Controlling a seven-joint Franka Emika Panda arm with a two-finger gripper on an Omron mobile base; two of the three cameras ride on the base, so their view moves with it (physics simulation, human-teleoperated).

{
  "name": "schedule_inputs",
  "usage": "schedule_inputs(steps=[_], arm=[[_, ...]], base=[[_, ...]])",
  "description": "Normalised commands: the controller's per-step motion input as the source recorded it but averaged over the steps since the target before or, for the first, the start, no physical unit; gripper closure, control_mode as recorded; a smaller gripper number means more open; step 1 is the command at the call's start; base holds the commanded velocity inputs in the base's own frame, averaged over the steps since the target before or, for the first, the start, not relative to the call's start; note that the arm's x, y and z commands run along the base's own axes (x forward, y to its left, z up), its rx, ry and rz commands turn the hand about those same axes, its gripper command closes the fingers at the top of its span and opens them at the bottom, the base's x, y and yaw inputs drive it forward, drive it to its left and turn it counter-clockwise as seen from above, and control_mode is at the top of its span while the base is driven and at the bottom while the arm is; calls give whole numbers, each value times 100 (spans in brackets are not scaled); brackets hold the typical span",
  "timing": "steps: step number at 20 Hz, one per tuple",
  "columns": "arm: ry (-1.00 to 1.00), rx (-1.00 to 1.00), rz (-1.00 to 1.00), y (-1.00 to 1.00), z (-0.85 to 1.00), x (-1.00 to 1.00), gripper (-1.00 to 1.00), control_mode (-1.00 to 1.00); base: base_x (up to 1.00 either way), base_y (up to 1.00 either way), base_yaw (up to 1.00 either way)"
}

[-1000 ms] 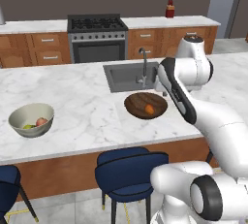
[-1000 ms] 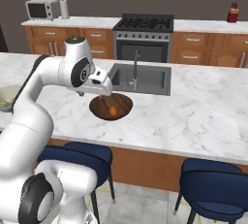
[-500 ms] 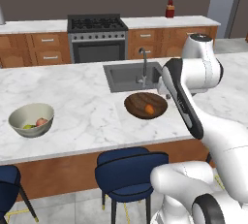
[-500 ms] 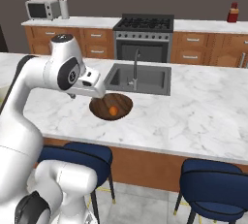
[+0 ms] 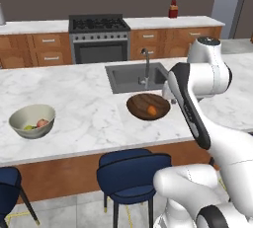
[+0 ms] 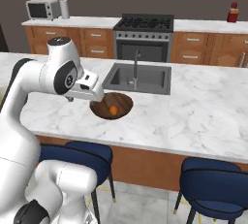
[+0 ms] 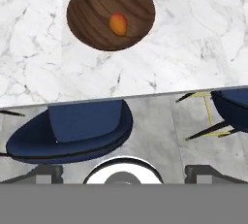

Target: Take the fruits from the plate on the dining counter and place two fruits in each bowl.

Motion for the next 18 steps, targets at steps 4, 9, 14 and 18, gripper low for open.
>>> schedule_inputs(steps=[4, 9, 14, 18], arm=[[0, 0, 0, 0, 0, 0, -100, 100], [0, 0, 0, 0, 0, 0, -100, 100], [0, 0, 0, 0, 0, 0, -100, 100], [0, 0, 0, 0, 0, 0, -100, 100]], base=[[-79, 15, 0], [-41, 93, 2], [0, 100, 1], [6, 100, 0]])
